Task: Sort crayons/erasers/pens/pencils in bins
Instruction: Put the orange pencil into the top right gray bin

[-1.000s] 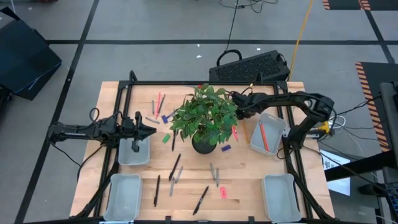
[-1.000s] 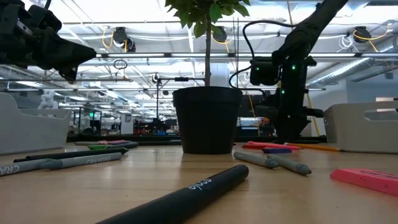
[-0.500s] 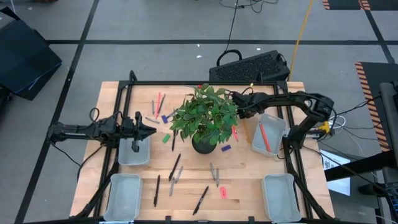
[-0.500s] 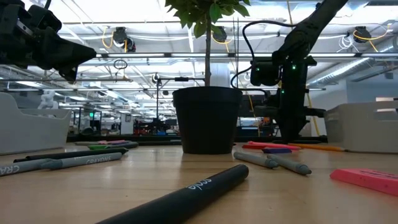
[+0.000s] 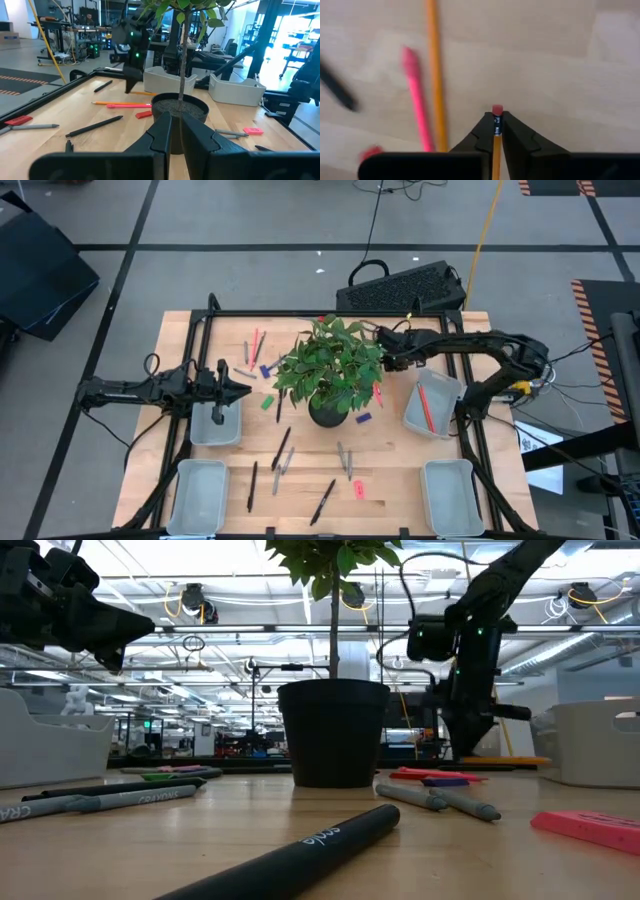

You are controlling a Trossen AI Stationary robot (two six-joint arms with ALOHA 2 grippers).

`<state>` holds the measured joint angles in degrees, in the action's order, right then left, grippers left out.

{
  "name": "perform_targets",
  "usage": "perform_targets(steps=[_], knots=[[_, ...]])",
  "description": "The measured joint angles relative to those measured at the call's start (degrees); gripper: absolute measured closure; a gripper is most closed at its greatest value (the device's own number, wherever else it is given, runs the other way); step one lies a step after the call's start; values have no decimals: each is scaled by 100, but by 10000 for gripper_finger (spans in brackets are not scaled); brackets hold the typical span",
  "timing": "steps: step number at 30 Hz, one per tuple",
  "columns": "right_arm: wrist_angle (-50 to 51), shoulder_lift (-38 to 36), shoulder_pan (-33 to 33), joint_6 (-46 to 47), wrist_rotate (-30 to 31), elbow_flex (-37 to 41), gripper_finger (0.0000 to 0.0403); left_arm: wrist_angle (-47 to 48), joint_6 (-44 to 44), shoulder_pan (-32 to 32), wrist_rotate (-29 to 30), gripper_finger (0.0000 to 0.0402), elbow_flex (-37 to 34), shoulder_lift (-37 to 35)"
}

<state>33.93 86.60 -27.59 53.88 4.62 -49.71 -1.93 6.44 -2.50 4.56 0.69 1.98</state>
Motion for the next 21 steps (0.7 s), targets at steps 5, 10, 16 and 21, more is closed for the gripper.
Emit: perform_targets(steps=[5, 10, 16, 21], knots=[[-36, -794, -2, 77, -215, -4, 386, 0, 0, 2, 0, 360, 0, -2], [210, -1758, -135, 99, -685, -11, 386, 4, -1, 2, 0, 360, 0, 0], [1032, -3026, -368, 99, -888, -15, 386, 0, 0, 0, -2, 360, 0, 0], [2168, -3928, -462, 188, -1092, -17, 387, 2, 0, 2, -2, 360, 0, 0]])
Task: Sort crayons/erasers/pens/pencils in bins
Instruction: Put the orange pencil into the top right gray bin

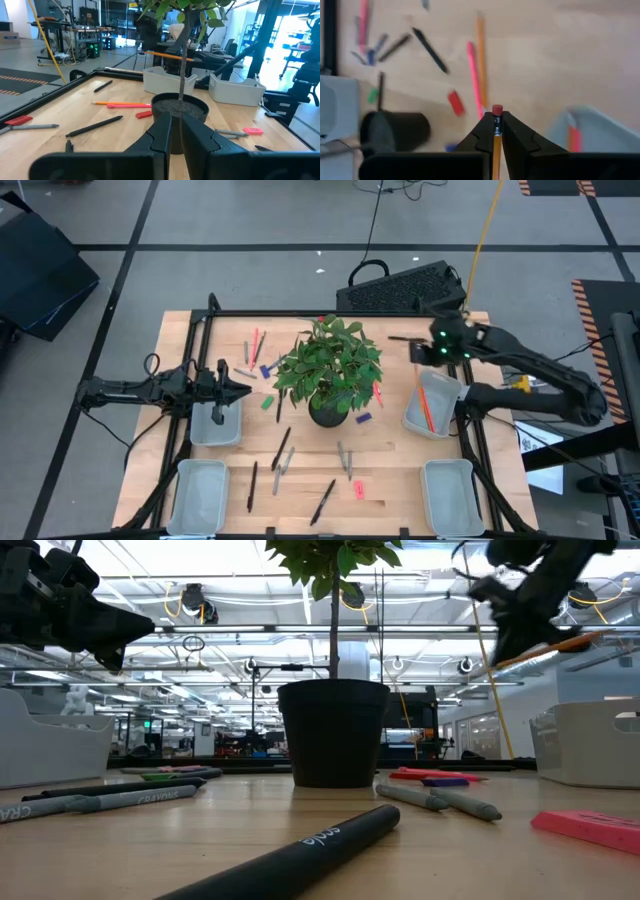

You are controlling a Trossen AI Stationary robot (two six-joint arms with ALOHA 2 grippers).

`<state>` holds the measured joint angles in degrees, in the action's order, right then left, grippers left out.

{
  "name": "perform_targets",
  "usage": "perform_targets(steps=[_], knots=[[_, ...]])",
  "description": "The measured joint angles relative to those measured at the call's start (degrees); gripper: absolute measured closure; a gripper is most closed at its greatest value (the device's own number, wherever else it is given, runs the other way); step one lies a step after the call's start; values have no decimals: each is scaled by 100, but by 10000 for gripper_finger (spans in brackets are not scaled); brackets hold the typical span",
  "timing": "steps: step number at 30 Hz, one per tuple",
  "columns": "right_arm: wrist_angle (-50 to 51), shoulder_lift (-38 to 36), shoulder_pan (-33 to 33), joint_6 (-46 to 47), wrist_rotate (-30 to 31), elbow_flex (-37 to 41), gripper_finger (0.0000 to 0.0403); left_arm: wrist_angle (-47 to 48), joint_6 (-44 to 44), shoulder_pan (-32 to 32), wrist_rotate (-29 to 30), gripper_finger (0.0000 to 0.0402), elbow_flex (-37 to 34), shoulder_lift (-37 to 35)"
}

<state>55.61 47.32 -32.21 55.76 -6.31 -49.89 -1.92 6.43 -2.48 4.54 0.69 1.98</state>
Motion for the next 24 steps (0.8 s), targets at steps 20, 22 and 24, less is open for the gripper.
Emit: perform_targets(steps=[20, 22, 24], knots=[[150, -539, 508, -95, 898, 1533, 387, -2, 0, 0, 2, 360, 0, 0], [-145, -518, 532, -95, 829, 1755, 387, -2, 0, -1, 2, 360, 0, 0], [-486, -500, 536, -113, 768, 1940, 387, -2, -2, -1, 2, 360, 0, -1]])
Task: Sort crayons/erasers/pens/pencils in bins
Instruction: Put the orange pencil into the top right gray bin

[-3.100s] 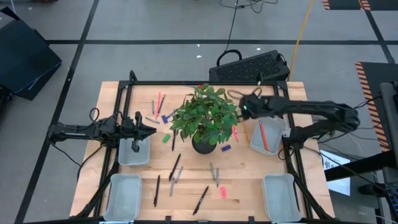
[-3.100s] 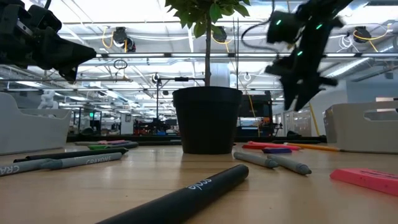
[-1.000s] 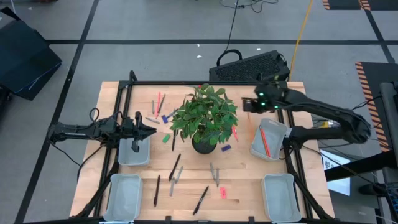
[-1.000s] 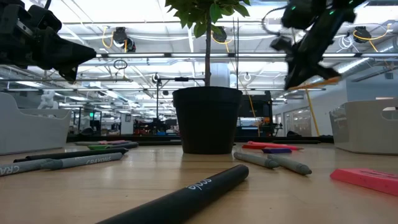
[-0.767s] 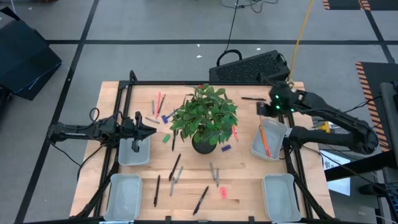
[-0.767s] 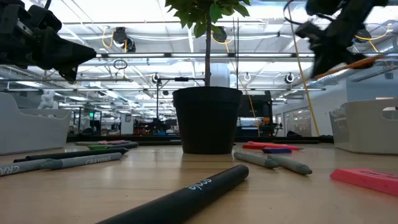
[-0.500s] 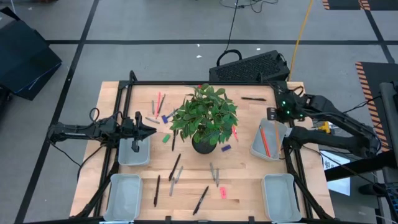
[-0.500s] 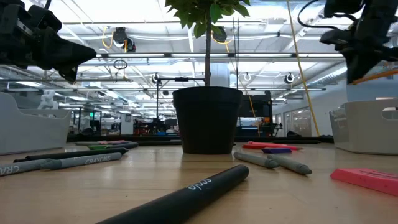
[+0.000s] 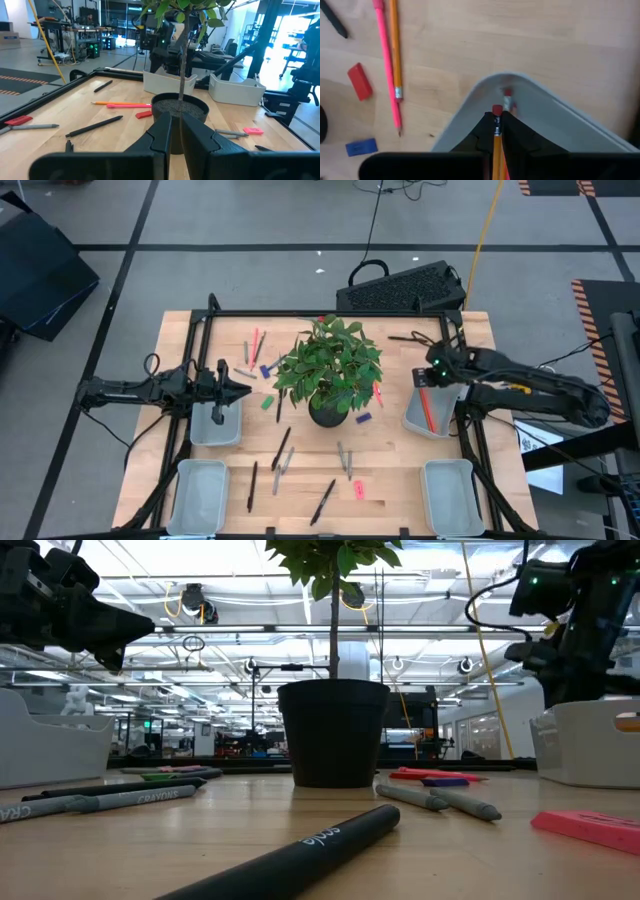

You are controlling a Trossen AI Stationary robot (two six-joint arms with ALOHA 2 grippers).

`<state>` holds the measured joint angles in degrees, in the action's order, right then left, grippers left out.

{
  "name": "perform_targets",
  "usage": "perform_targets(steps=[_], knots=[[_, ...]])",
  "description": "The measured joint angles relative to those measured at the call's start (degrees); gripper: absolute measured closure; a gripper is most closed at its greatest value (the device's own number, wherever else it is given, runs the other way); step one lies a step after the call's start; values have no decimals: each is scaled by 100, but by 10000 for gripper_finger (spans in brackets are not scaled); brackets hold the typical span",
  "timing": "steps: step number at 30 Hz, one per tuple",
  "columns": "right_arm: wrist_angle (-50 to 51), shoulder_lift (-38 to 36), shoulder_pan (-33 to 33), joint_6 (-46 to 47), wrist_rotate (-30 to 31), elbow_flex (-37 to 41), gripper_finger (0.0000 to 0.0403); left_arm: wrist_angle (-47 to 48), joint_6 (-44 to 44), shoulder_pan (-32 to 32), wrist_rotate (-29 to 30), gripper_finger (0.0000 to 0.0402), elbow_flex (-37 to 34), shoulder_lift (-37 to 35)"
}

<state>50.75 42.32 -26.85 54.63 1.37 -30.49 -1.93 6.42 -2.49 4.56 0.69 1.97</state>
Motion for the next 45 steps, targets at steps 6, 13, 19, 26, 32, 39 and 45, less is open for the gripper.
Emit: perform_targets(steps=[6, 13, 19, 26, 32, 39, 45], knots=[[-215, 65, -2, -341, 8, 152, 362, 0, 2, 0, 0, 360, 0, -1], [299, 229, 6, -623, 433, -421, 330, 0, 2, -1, 0, 360, 0, 1], [377, 1018, 379, -863, 1151, -1356, 334, 0, 1, 0, 0, 360, 0, 0], [-126, 2776, 726, -1120, 1761, -2094, 334, 0, 0, -1, 0, 360, 0, 1], [-1778, 4031, 635, -1603, 1478, -2100, 328, 0, 2, -1, 0, 360, 0, 0], [-2817, 4962, 474, -1650, 909, -2100, 325, 0, 2, 1, 0, 360, 0, 1], [-3133, 5364, 470, -1674, 922, -2100, 327, 0, 2, 1, 0, 360, 0, -1]])
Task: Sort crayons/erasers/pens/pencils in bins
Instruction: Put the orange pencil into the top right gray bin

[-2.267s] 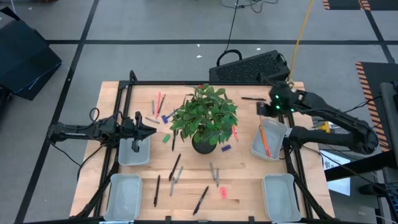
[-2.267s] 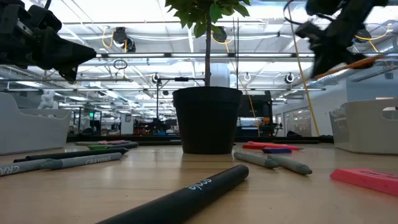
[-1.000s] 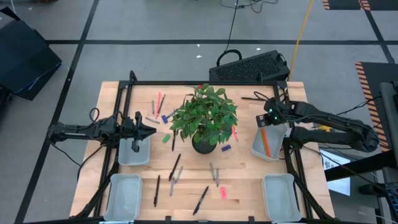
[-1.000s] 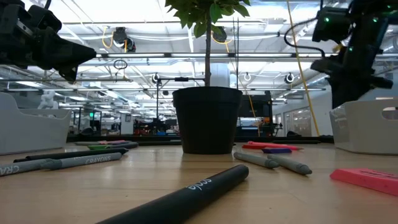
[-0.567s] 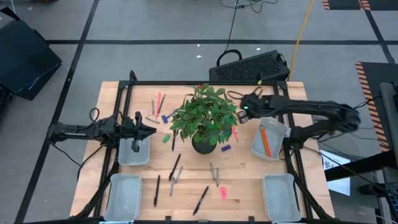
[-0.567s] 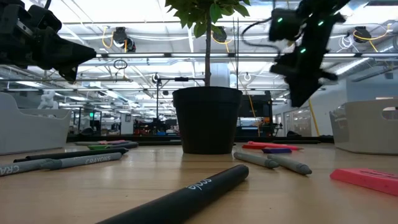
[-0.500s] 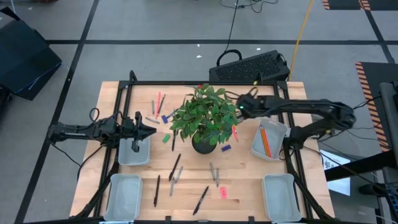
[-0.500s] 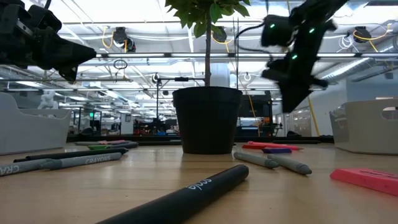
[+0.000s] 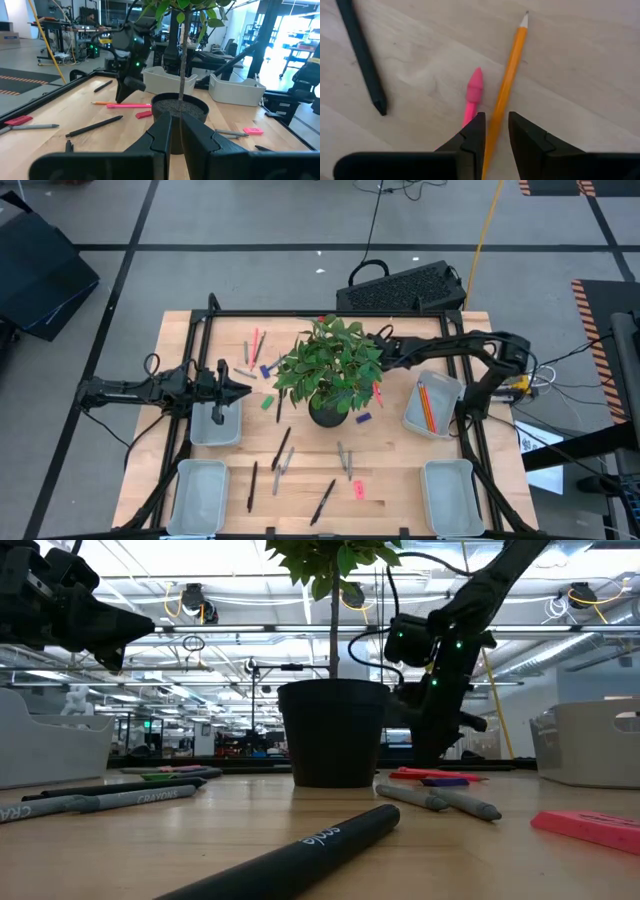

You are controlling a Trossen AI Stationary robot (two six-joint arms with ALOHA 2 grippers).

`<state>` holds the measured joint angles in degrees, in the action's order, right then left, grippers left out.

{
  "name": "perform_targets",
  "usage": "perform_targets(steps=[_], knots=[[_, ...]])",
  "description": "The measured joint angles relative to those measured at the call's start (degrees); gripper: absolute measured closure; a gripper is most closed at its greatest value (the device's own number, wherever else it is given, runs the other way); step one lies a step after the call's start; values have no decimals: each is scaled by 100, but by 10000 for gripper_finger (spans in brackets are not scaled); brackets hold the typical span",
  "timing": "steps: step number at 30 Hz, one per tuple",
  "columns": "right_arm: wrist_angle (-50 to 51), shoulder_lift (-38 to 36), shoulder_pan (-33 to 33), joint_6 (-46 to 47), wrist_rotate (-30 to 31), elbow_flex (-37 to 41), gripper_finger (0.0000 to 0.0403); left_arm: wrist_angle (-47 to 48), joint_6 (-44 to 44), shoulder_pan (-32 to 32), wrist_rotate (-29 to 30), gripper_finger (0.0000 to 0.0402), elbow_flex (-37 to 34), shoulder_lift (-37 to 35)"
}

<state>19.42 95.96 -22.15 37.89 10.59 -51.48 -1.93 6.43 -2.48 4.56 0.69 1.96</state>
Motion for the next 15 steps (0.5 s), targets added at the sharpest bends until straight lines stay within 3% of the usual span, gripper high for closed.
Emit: perform_targets(steps=[9, 15], knots=[[96, 94, 9, 132, 6, -2, 330, 0, 0, 0, 0, 360, 0, 2], [319, 88, -4, 344, 24, -11, 368, 0, -1, -1, 0, 360, 0, 0]])
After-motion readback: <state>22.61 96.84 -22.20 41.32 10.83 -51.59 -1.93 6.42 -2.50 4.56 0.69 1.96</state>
